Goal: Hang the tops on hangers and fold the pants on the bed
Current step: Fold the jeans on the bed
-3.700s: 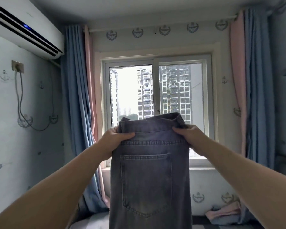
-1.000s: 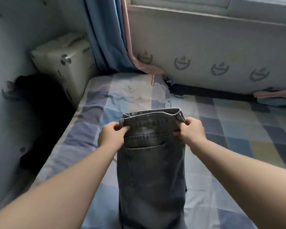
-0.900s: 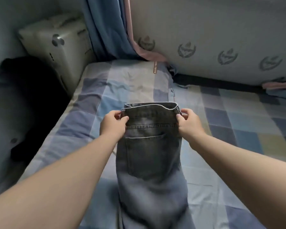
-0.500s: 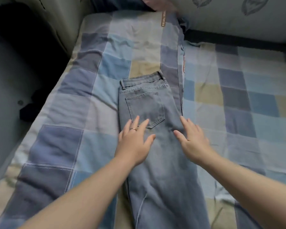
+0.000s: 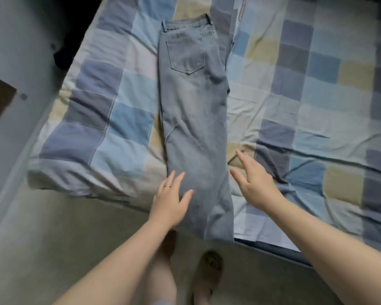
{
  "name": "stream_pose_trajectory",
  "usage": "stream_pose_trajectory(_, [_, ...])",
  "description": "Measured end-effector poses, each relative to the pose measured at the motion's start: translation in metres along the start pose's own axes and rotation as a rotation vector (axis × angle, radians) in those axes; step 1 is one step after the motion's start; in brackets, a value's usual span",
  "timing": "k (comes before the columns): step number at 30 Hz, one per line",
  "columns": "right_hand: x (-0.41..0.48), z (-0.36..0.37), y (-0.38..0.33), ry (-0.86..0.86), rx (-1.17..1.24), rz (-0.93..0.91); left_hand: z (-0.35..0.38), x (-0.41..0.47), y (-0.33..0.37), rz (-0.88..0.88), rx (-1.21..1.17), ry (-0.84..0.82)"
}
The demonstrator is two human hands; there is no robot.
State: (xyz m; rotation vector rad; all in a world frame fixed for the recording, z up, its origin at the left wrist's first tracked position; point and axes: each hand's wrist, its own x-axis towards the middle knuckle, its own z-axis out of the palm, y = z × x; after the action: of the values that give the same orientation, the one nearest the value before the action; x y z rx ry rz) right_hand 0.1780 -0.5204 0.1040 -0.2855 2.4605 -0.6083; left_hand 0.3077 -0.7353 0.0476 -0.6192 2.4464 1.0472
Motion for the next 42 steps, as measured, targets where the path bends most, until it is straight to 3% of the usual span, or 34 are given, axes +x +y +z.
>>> stream_pose_trajectory(6, [-0.081, 0.058, 0.035, -0.048, 0.231, 0.093, 0.043, -0.068, -0.031, -0.105, -0.107, -0.043])
stream_pose_trajectory(12, [-0.099, 0.135, 0.085, -0.102, 0.393, 0.282, 0.09, -0.069, -0.078, -0.201, -0.126, -0.068])
stream_pose_trajectory(18, [-0.061, 0.192, 0.135, -0.073, 0.343, 0.353, 0.124, -0.026, -0.11, -0.289, -0.169, 0.06])
stream_pose_trajectory(21, [-0.034, 0.212, 0.146, -0.088, 0.531, 0.332, 0.138, -0.006, -0.115, -0.291, -0.188, 0.165])
stream_pose_trajectory(25, [-0.007, 0.228, 0.155, 0.002, 0.694, 0.374, 0.145, 0.007, -0.118, -0.297, -0.384, 0.268])
stream_pose_trajectory(27, [-0.002, 0.227, 0.154, -0.011, 0.815, 0.453, 0.141, 0.009, -0.121, -0.321, -0.414, 0.2])
stream_pose_trajectory(30, [-0.011, 0.226, 0.15, -0.182, 0.966, 0.51, 0.135, 0.004, -0.127, -0.324, -0.423, -0.026])
stream_pose_trajectory(34, [-0.041, 0.221, 0.134, -0.421, 0.933, 0.615, 0.121, -0.019, -0.127, -0.417, -0.535, -0.273])
stream_pose_trajectory(42, [-0.132, 0.18, 0.082, -0.394, 1.015, 0.653, 0.058, -0.097, -0.109, -0.49, -0.639, -0.32])
